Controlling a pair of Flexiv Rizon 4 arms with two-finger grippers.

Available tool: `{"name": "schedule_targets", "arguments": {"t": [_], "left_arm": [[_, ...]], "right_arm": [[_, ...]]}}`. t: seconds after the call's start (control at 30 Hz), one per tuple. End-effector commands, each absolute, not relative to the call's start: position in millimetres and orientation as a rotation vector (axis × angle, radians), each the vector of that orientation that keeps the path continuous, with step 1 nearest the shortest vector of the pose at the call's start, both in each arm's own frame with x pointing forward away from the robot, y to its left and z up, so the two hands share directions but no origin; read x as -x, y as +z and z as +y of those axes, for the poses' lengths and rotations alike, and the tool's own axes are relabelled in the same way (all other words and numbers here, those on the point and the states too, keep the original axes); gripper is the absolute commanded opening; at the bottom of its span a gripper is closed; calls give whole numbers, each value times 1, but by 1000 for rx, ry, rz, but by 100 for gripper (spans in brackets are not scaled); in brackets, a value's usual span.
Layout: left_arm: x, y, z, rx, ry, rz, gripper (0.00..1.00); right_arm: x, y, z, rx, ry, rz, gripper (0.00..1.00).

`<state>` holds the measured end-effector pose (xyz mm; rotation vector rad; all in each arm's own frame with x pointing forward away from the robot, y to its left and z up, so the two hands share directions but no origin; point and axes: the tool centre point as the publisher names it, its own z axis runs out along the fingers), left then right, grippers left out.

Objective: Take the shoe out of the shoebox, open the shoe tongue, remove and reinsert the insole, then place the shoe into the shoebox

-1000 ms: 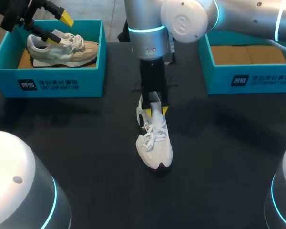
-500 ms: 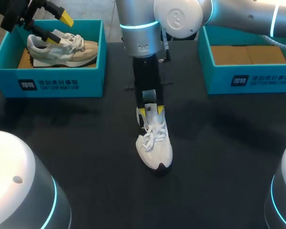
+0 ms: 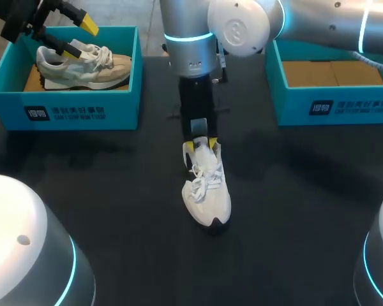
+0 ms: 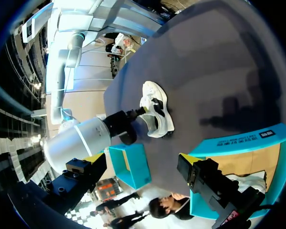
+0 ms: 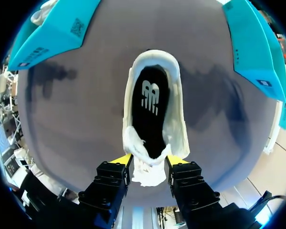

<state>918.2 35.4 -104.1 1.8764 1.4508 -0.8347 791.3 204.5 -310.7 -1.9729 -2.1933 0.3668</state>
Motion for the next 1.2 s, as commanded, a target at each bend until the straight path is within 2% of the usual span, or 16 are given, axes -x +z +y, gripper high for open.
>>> {"name": "schedule_targets", "arguments": {"t": [0.03, 0.27, 0.47, 0.87, 1.2], "left_arm": [[-917, -104, 35, -1879, -830, 1453, 100], [-917, -104, 35, -1879, -830, 1453, 100], [-917, -104, 35, -1879, -830, 1453, 100], [-917, -104, 35, -1879, -830, 1453, 100], [-917, -104, 35, -1879, -830, 1453, 100]], "right_arm": [[-796, -307, 208, 1964, 399, -2199, 41], [-771, -295, 211, 1990, 436, -2179, 42], [-757, -307, 211, 2008, 423, -2136, 41], [-769, -337, 193, 2010, 392, -2101, 35], [-769, -318, 191, 2032, 435, -2129, 38]]}}
